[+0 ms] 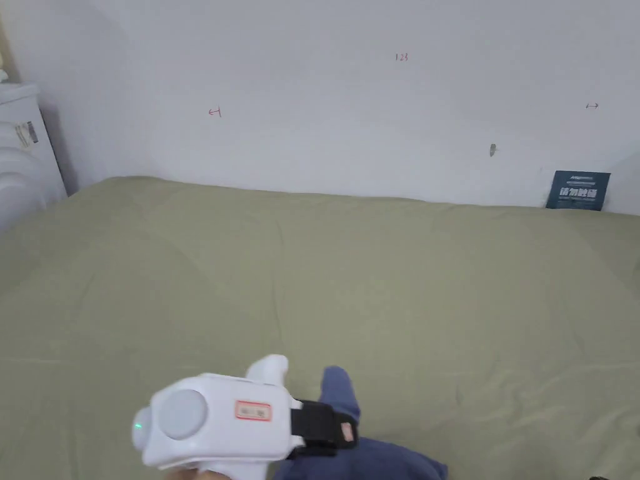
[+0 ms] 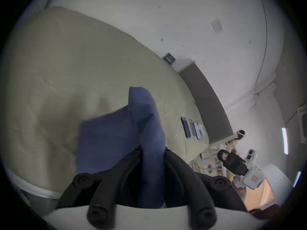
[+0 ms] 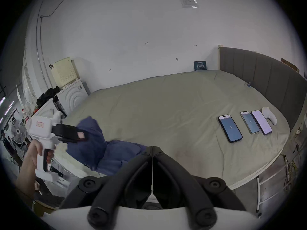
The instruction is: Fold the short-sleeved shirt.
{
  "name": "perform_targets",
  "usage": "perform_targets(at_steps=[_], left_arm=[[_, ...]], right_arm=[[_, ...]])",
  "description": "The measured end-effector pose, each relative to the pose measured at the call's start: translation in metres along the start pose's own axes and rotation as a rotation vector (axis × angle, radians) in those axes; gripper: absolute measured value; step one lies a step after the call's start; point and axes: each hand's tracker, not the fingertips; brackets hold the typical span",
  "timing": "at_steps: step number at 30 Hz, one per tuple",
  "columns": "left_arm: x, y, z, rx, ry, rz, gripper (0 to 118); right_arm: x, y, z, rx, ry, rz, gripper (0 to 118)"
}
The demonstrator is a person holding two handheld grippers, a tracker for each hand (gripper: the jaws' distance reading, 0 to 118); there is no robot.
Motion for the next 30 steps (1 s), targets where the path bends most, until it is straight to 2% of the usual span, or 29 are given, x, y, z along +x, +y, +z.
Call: perform_targets(at_steps=[5,7,8,9,10,13,14,15,16,18,21,23,25,26,28,30], left_arm=[[-0.021,-0.017,-0.074,-0.191,-0.005,0.047,16],[-0.035,-0.024,-0.081,-0.172,-0.032,0.128,33],[-0.044,-0.026,-0.076,-0.126,-0.073,0.185,46],[-0.047,-0.027,-0.069,-0.075,-0.114,0.23,64],[-0.051,-0.027,-0.059,-0.033,-0.146,0.264,70],[-0.067,-0.031,-0.028,0.106,-0.28,0.269,71],[-0.079,-0.035,-0.022,0.168,-0.317,0.271,70],[-0.086,-0.038,-0.019,0.219,-0.314,0.294,64],[-0.097,-0.044,-0.02,0.257,-0.31,0.342,51],[-0.109,-0.056,-0.039,0.279,-0.372,0.427,0],[-0.107,-0.086,-0.078,0.31,-0.416,0.431,0],[-0.099,-0.108,-0.123,0.248,-0.484,0.458,0],[-0.086,-0.118,-0.143,0.181,-0.355,0.362,0],[-0.081,-0.122,-0.151,0.16,-0.345,0.303,0],[-0.051,-0.13,-0.147,0.133,-0.4,0.289,0],[-0.045,-0.127,-0.143,0.132,-0.358,0.257,0]], right_arm=[[0.016,-0.003,0.006,-0.014,-0.064,-0.015,0],[0.022,-0.005,0.007,-0.01,-0.069,-0.04,0],[0.023,-0.006,0.007,-0.009,-0.067,-0.051,0],[0.024,-0.006,0.007,-0.01,-0.067,-0.057,0],[0.023,-0.007,0.007,-0.011,-0.067,-0.058,0],[0.018,-0.008,0.002,-0.029,-0.054,-0.044,0],[0.015,-0.008,0.001,-0.032,-0.049,-0.035,0],[0.013,-0.009,-0.001,-0.034,-0.044,-0.029,0],[0.01,-0.009,-0.002,-0.035,-0.035,-0.026,0],[0.006,-0.01,-0.004,-0.033,-0.009,-0.024,0],[-0.002,-0.011,-0.004,-0.03,0.003,-0.027,0],[-0.006,-0.009,0.001,-0.031,0.02,-0.024,0],[-0.009,-0.007,0.005,-0.028,0.026,-0.019,0],[-0.01,-0.005,0.007,-0.024,0.024,-0.011,0],[-0.013,-0.001,0.01,-0.013,0.019,0.006,0],[-0.015,0.001,0.009,-0.008,0.017,0.029,0]])
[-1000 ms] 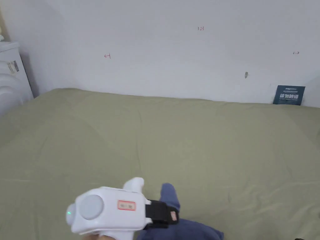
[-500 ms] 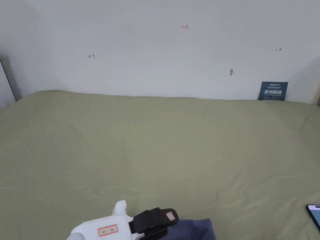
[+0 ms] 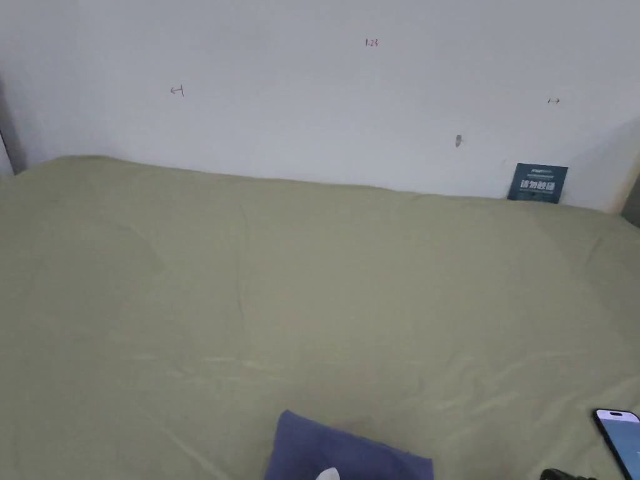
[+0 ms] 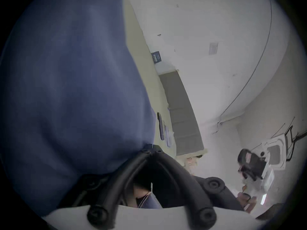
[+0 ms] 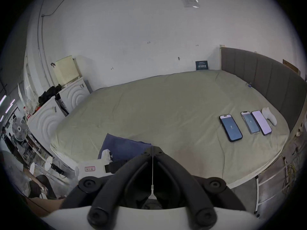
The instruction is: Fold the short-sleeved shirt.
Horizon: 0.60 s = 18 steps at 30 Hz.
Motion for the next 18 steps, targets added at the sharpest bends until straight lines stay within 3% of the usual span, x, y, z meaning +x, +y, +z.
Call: perform_targets(at_steps=[2,5,8,9,12,14,18], left_arm=[[0.0,0.002,0.0,-0.04,0.05,-0.045,0],[-0.003,0.005,-0.002,-0.029,0.044,-0.028,0],[0.019,0.017,0.006,-0.084,0.131,0.012,0],[0.027,0.028,0.015,-0.101,0.146,-0.01,0],[0.071,0.063,0.076,-0.075,0.021,-0.272,1],[0.096,0.094,0.122,-0.036,0.137,-0.373,1],[0.111,0.136,0.205,0.106,0.342,-0.446,2]], right_arm=[[-0.001,0.001,-0.005,0.001,0.001,0.007,0],[-0.005,0.0,-0.014,-0.009,0.01,0.009,0],[-0.009,0.0,-0.024,-0.027,0.058,0.025,0],[-0.009,0.0,-0.03,-0.034,0.096,0.027,0],[-0.005,0.0,-0.058,-0.056,0.247,0.002,0],[-0.004,-0.004,-0.09,-0.113,0.345,-0.042,0],[-0.006,-0.022,-0.162,-0.244,0.531,-0.108,0]])
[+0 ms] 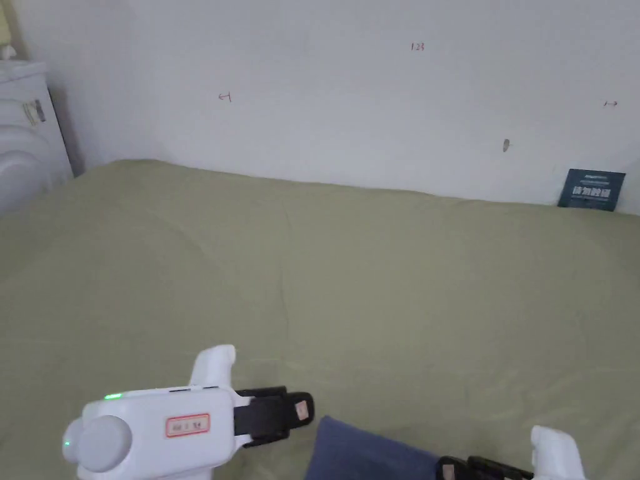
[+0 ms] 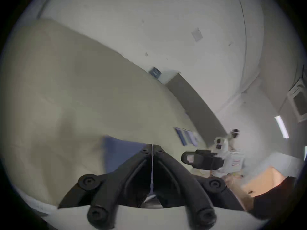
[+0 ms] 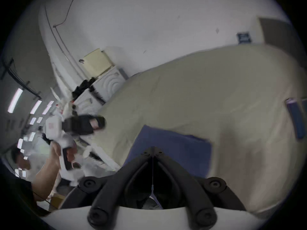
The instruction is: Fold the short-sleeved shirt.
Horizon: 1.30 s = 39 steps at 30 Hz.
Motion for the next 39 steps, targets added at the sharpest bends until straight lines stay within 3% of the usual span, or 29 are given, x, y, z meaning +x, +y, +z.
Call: perform_targets(at_steps=[5,8,9,10,11,12,13,18,19,21,23,26,28,29,30,31,32,33,35,39], left_arm=[[-0.053,0.006,0.044,0.03,0.043,0.134,2],[-0.072,-0.006,0.036,0.0,0.05,0.18,4],[-0.077,-0.009,0.03,-0.02,0.034,0.208,20],[-0.081,-0.013,0.023,-0.038,0.015,0.234,44],[-0.059,-0.019,0.012,-0.065,-0.008,0.249,74],[-0.076,-0.021,0.001,-0.094,-0.028,0.259,107],[-0.076,-0.023,-0.013,-0.134,-0.034,0.266,112],[-0.092,-0.038,-0.089,-0.255,-0.172,0.39,112],[-0.094,-0.044,-0.102,-0.299,-0.138,0.43,112],[-0.093,-0.051,-0.13,-0.396,-0.114,0.435,112],[-0.085,-0.054,-0.143,-0.345,-0.215,0.385,113],[-0.077,-0.055,-0.165,-0.438,-0.227,0.457,111],[-0.073,-0.057,-0.167,-0.451,-0.231,0.391,109],[-0.071,-0.056,-0.165,-0.469,-0.239,0.341,105],[-0.072,-0.056,-0.164,-0.476,-0.249,0.32,82],[-0.063,-0.058,-0.154,-0.473,-0.22,0.335,35],[-0.071,-0.058,-0.155,-0.467,-0.125,0.326,25],[-0.077,-0.062,-0.155,-0.443,-0.051,0.325,25],[-0.091,-0.07,-0.151,-0.428,-0.196,0.491,25],[-0.084,-0.065,-0.141,-0.421,-0.17,0.393,25]], right_arm=[[0.057,-0.014,-0.064,-0.178,0.19,-0.238,0],[0.086,-0.025,-0.081,-0.323,0.043,-0.261,0],[0.097,-0.029,-0.077,-0.278,0.146,-0.328,0],[0.105,-0.03,-0.072,-0.227,0.216,-0.41,0],[0.108,-0.03,-0.07,-0.248,0.169,-0.388,0],[0.109,-0.032,-0.066,-0.242,0.173,-0.361,0],[0.108,-0.034,-0.065,-0.229,0.19,-0.345,0],[0.104,-0.032,-0.066,-0.235,0.183,-0.308,0],[0.104,-0.032,-0.066,-0.239,0.184,-0.308,0],[0.099,-0.03,-0.065,-0.244,0.181,-0.303,0],[0.097,-0.03,-0.065,-0.247,0.177,-0.285,0],[0.095,-0.03,-0.064,-0.242,0.178,-0.284,0],[0.097,-0.031,-0.064,-0.235,0.182,-0.292,0],[0.096,-0.032,-0.063,-0.229,0.182,-0.295,0],[0.095,-0.032,-0.062,-0.226,0.18,-0.293,0],[0.093,-0.033,-0.062,-0.22,0.175,-0.284,0],[0.094,-0.033,-0.061,-0.213,0.169,-0.273,0],[0.093,-0.033,-0.06,-0.205,0.167,-0.268,0],[0.088,-0.032,-0.059,-0.197,0.14,-0.26,0],[0.079,-0.031,-0.058,-0.189,0.127,-0.228,0]])
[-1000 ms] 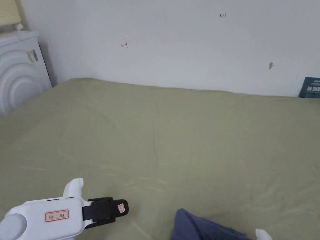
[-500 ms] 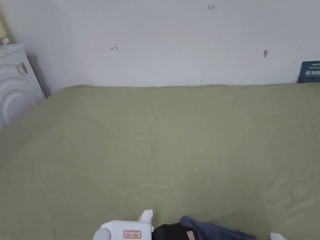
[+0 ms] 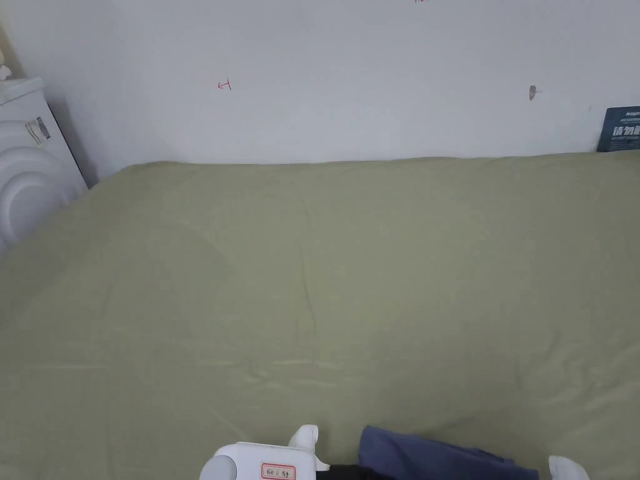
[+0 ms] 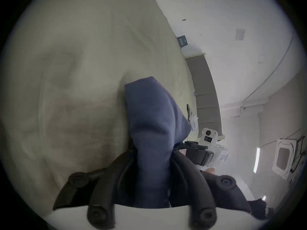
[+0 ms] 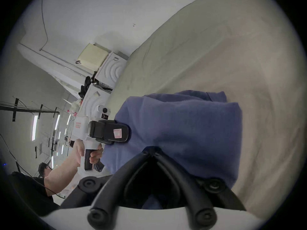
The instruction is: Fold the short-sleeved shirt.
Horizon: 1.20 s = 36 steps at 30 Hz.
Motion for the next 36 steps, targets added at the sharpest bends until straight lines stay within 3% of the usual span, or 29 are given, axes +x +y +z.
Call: perform_targets(at_steps=[5,13,18,22,24,25,26,27,28,32,36], left_arm=[[0.003,0.014,0.065,0.027,0.055,-0.085,25],[-0.076,0.08,0.295,0.221,0.3,-0.011,25],[-0.116,0.129,0.407,0.226,0.511,0.027,25],[-0.144,0.16,0.446,0.172,0.773,0.04,25],[-0.125,0.148,0.427,0.18,0.854,0.022,26],[-0.124,0.147,0.422,0.169,0.862,0.024,30],[-0.128,0.147,0.419,0.174,0.864,0.021,44],[-0.132,0.145,0.417,0.178,0.896,0.012,74],[-0.126,0.136,0.413,0.174,0.946,0.017,89],[-0.125,0.112,0.459,0.152,0.948,0.104,91],[-0.052,0.073,0.492,0.427,1.104,0.098,87]], right_arm=[[-0.009,0.001,0.009,0.041,-0.021,0.046,0],[-0.031,-0.009,0.01,0.018,-0.073,0.087,0],[-0.044,-0.021,0.004,-0.006,-0.079,0.079,0],[-0.05,-0.027,-0.004,-0.058,-0.133,0.075,0],[-0.051,-0.028,-0.007,-0.09,-0.154,0.081,0],[-0.052,-0.028,-0.008,-0.107,-0.175,0.084,0],[-0.053,-0.027,-0.009,-0.128,-0.183,0.084,0],[-0.055,-0.026,-0.01,-0.131,-0.189,0.088,0],[-0.057,-0.026,-0.01,-0.132,-0.2,0.098,0],[-0.068,-0.019,0.0,-0.097,-0.174,0.117,0],[-0.076,-0.012,0.014,-0.04,-0.139,0.152,0]])
